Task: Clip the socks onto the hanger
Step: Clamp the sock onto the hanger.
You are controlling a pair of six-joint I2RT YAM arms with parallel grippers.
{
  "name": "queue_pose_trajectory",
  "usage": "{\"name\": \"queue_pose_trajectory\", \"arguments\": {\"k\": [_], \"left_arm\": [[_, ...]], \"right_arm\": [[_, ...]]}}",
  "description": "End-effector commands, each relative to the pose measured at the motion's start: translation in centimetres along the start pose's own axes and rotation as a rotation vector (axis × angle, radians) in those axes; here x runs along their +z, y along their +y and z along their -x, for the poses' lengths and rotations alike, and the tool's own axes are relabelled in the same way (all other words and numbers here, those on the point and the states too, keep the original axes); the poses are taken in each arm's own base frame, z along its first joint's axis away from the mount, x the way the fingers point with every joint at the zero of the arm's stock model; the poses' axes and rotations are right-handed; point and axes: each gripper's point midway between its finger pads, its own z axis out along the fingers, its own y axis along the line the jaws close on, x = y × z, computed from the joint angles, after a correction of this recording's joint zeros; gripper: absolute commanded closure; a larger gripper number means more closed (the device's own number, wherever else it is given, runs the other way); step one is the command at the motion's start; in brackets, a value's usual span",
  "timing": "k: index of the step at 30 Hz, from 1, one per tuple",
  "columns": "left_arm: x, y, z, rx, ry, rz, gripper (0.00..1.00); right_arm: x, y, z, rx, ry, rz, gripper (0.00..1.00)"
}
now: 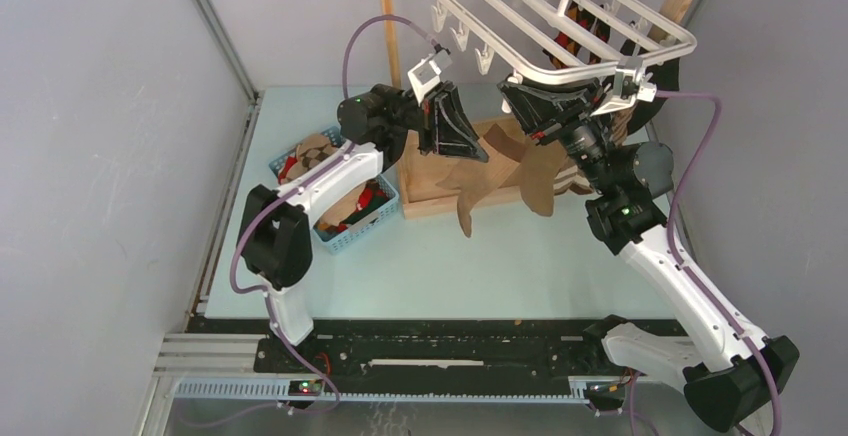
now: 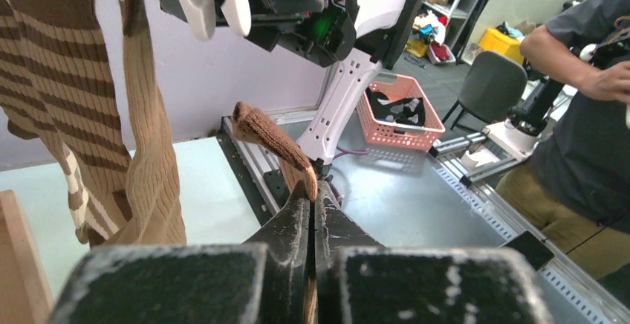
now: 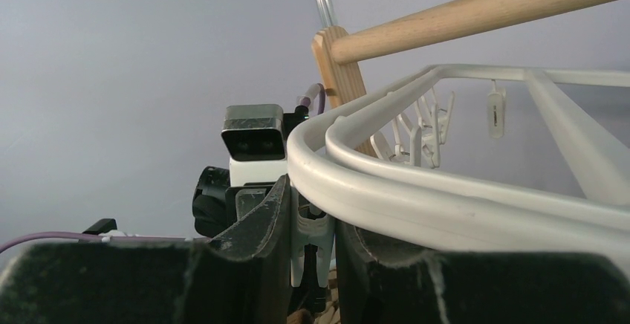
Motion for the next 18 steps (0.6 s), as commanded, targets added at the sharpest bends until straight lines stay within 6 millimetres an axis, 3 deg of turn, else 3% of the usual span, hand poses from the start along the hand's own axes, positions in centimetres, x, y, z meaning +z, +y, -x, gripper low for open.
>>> {"name": "queue_pose_trajectory", "arguments": {"k": [1, 7, 12, 18], "left_arm": [[-0.2, -2.4, 0.9, 0.184, 0.031, -0.018, 1.0], [0.1, -3.2, 3.0, 0.298, -0.005, -0.017, 1.0], [0.5, -6.1, 6.0, 0.441, -0.031, -0.031, 1.0], [-1.3, -8.6, 6.5, 0.605, 0.019, 0.007, 1.0]], "right_arm": [[-0.3, 2.6, 2.5, -0.03, -0.031, 0.089, 0.89], [-0.5, 2.4, 2.5, -0.068, -0.024, 0.081, 0.89], [-0.7, 2.8, 3.0, -0.089, -0.035, 0.089, 0.89], [-1.0, 3.4, 3.6, -0.097, -0.047, 0.104, 0.89]]}}
